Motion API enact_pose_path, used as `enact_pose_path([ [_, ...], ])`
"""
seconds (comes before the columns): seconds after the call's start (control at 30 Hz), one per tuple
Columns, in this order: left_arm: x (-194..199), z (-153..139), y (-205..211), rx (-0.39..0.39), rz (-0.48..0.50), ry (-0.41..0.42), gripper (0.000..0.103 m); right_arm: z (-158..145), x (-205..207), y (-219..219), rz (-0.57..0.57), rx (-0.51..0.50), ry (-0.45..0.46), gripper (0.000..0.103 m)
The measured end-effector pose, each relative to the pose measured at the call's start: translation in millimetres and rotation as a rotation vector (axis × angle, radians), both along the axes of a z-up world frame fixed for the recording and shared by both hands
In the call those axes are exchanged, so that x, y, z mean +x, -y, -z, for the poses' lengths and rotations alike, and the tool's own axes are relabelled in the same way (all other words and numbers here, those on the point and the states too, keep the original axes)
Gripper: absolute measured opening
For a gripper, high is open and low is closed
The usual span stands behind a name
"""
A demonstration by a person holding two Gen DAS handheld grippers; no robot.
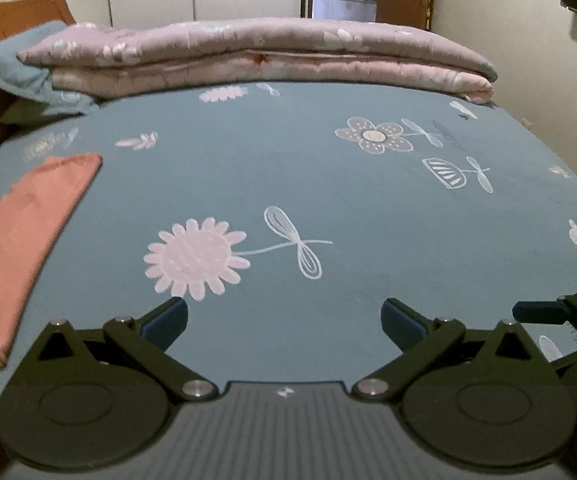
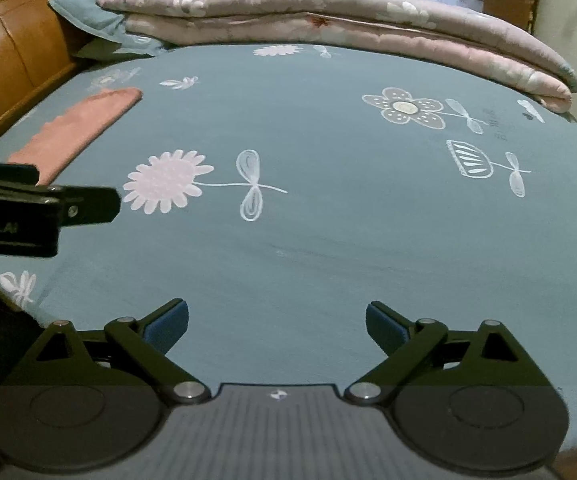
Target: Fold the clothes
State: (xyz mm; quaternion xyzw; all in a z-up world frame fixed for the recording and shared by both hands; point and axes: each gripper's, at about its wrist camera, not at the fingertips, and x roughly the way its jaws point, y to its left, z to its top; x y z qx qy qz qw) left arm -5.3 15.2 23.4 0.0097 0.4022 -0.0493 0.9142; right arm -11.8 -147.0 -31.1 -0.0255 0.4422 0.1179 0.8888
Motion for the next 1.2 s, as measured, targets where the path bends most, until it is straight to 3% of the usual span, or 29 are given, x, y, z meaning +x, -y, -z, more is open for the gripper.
enact_pose_path([
  [0.4,5.8,6.9,-11.6,0.033,-0.011,-0.037,0.102,3.3,6.0,11.7,0.202,-0.039,-0.006,0.103],
  [1.2,15.0,1.6,-29.2,0.030,-0.079,-0.074,0.102,0.4,8.3,12.2,0.199,-0.034,-0.012,0.103],
])
